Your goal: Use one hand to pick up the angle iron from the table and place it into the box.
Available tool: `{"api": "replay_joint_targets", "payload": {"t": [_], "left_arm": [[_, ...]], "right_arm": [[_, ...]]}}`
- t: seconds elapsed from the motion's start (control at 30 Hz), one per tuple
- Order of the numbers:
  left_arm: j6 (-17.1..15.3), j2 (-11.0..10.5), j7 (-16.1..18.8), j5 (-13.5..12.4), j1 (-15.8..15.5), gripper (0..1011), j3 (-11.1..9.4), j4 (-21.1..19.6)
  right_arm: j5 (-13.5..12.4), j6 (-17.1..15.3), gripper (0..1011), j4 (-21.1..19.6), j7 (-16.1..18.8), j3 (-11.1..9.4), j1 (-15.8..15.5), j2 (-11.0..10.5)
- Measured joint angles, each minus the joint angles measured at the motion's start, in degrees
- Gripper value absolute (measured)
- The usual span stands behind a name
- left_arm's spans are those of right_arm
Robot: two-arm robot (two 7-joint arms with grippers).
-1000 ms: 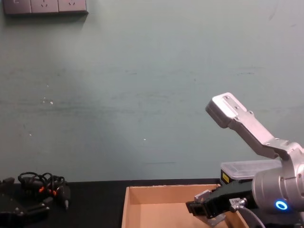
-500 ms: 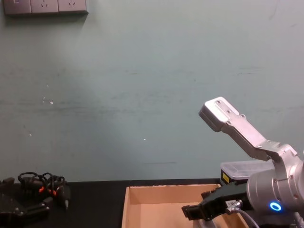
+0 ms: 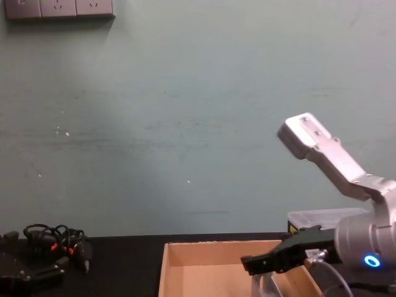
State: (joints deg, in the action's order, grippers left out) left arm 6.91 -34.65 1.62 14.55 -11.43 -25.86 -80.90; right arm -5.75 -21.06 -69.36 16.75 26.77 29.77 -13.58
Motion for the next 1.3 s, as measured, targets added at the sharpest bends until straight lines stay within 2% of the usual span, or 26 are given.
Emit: {"api": "replay_joint_targets", "payload": {"t": [0.23,0.27,0.43,0.53,0.57,0.63,1.0,1.3], "left_arm": [[0.0,0.0,0.0,0.0,0.0,1000,0.0,0.0],[0.0,0.0,0.0,0.0,0.0,1000,0.0,0.0],[0.0,0.0,0.0,0.0,0.0,1000,0.0,0.0],[0.0,0.0,0.0,0.0,0.0,1000,0.0,0.0],[0.0,0.0,0.0,0.0,0.0,1000,0.0,0.0],[0.0,0.0,0.0,0.0,0.0,1000,0.0,0.0],[0.0,0.0,0.0,0.0,0.0,1000,0.0,0.0],[0.0,0.0,0.0,0.0,0.0,1000,0.0,0.0]], "right_arm": [[-1.8,0.1,1000,-5.0,1.3,-3.3,-3.6,-1.4],[-1.8,0.1,1000,-5.0,1.3,-3.3,-3.6,-1.4],[-3.7,0.2,1000,-10.8,2.9,-6.1,-7.4,-3.7],[-4.7,0.4,1000,-14.1,3.4,-7.3,-9.6,-5.2],[-4.7,0.4,1000,-14.1,3.4,-7.3,-9.6,-5.2],[-5.5,0.7,1000,-17.6,3.7,-8.4,-12.1,-6.8],[-8.5,1.3,1000,-29.4,4.8,-11.0,-21.2,-12.4],[-11.8,-1.4,1000,-36.1,5.1,-11.9,-27.6,-15.6]]}}
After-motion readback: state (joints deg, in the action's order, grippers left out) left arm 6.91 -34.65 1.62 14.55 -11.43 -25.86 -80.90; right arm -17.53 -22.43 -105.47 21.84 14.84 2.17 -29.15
